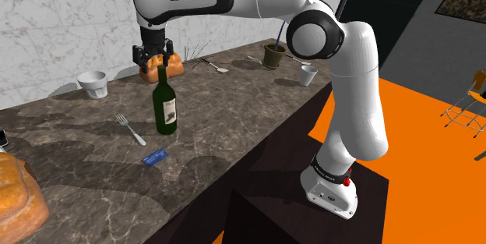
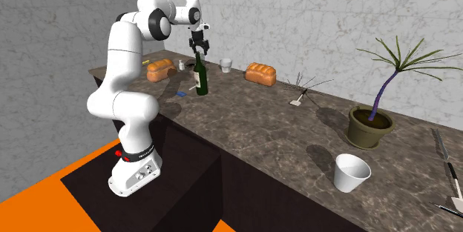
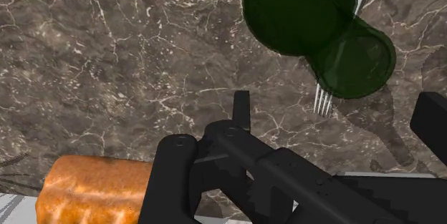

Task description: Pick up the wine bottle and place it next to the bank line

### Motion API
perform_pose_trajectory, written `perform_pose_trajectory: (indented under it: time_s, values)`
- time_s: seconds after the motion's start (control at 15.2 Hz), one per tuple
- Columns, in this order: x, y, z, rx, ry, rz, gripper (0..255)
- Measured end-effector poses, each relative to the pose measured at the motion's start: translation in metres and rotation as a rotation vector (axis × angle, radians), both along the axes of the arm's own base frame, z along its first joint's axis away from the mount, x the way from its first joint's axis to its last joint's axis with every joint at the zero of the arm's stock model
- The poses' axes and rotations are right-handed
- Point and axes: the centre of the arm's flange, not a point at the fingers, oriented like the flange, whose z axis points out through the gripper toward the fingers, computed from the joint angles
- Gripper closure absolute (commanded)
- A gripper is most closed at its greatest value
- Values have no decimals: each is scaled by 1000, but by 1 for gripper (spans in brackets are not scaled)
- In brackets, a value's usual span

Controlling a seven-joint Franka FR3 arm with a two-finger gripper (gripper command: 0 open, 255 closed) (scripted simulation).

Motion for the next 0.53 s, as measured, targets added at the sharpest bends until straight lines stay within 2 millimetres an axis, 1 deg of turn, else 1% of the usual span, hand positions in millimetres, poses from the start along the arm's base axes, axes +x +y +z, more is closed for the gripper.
perform_pose_trajectory:
  time_s: [0.07, 0.13, 0.33, 0.4, 0.53]
  values:
    - [0, 0, 0, 0, 0, 0, 0]
    - [1, 0, 6, 0, 0, 0, 0]
    - [-2, -1, 40, 0, -1, 0, 0]
    - [-3, -1, 45, 0, -1, 0, 0]
    - [-4, -1, 48, 0, -1, 0, 0]
